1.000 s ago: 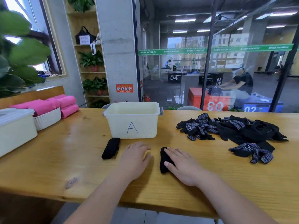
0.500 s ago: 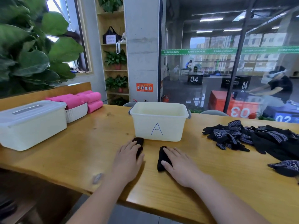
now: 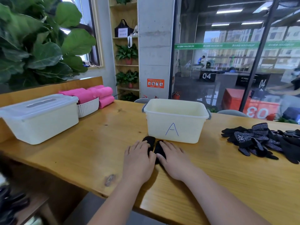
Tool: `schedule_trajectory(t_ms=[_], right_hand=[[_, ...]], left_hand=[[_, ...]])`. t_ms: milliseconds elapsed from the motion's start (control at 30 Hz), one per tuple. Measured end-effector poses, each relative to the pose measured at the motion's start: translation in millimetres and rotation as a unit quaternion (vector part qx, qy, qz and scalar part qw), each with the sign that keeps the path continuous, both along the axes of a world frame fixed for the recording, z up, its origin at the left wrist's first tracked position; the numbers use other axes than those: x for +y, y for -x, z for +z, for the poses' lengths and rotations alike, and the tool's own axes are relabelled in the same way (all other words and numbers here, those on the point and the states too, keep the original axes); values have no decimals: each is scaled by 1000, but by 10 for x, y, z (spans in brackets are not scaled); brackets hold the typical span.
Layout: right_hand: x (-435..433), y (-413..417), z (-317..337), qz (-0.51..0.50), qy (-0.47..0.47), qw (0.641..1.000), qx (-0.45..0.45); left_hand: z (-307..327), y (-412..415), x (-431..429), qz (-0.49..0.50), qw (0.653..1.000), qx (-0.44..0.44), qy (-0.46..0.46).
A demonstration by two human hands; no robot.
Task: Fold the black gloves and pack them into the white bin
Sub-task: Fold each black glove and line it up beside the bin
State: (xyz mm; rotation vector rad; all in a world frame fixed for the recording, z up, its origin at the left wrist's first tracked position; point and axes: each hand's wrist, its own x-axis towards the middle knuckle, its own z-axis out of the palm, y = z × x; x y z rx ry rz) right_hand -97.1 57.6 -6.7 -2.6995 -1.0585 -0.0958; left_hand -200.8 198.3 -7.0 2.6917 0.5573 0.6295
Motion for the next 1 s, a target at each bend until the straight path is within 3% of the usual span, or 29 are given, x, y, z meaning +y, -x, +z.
schedule_trajectory(t_ms=[300, 533, 800, 1000], right_hand=[[310, -24, -11, -5, -12, 1000, -6], [173, 42, -31, -6, -148, 987, -56], [130, 110, -12, -3, -97, 993, -61], [101, 118, -5, -26, -137, 988, -67]], left_hand=[[22, -65, 83, 14, 995, -27, 95], [53, 17, 92, 85, 993, -60, 51], [-10, -27, 185, 93, 992, -60, 64], [14, -12, 162, 76, 991, -95, 58]])
